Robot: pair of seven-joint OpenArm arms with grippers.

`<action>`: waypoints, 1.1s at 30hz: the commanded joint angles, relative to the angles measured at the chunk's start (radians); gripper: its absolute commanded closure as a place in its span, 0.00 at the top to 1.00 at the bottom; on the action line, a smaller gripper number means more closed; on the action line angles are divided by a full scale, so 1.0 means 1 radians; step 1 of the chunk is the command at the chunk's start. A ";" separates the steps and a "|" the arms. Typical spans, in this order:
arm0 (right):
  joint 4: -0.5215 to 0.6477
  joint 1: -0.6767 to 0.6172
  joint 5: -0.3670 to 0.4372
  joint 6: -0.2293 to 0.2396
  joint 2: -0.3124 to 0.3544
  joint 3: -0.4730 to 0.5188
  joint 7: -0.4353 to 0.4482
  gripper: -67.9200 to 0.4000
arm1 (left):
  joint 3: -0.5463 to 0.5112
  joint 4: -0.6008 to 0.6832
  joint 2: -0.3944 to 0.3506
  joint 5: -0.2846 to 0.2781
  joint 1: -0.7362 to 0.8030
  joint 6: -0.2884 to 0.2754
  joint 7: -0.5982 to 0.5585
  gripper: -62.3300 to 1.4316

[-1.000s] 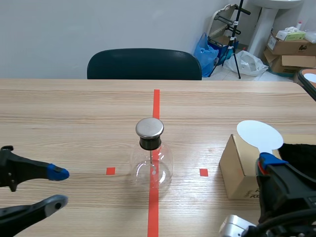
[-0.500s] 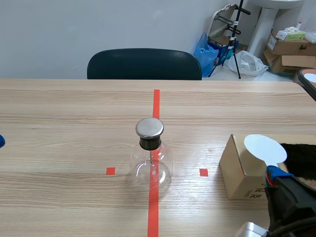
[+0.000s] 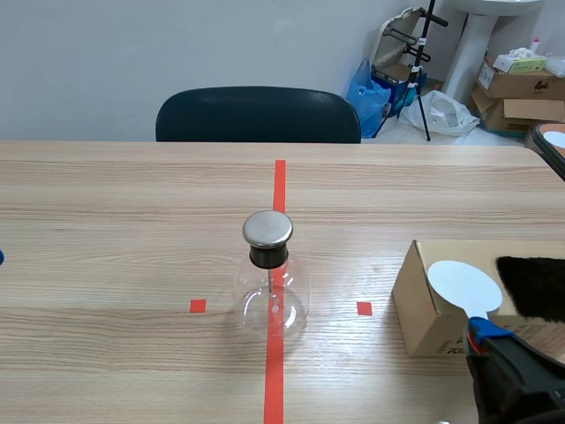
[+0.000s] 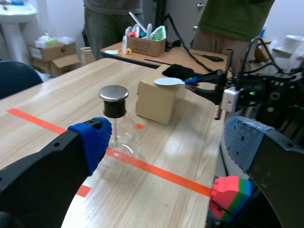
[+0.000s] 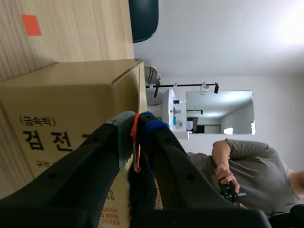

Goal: Do the electroscope experiment

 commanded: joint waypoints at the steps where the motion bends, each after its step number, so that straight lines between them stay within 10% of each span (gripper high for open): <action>1: -0.003 0.002 0.003 -0.061 0.000 0.021 -0.004 0.03 | 0.001 0.011 0.000 -0.006 0.008 -0.001 -0.013 0.82; 18: -0.011 0.031 -0.011 -0.061 0.002 0.031 -0.018 0.03 | -0.004 0.010 0.017 -0.007 0.012 0.016 0.007 0.82; 25: -0.026 0.039 -0.011 -0.061 0.002 0.017 -0.018 0.03 | -0.066 0.010 0.117 -0.013 0.013 0.012 0.183 0.82; 33: -0.050 0.045 -0.011 -0.061 0.002 0.005 -0.018 0.03 | -0.181 0.010 0.181 -0.013 0.037 -0.109 0.183 0.82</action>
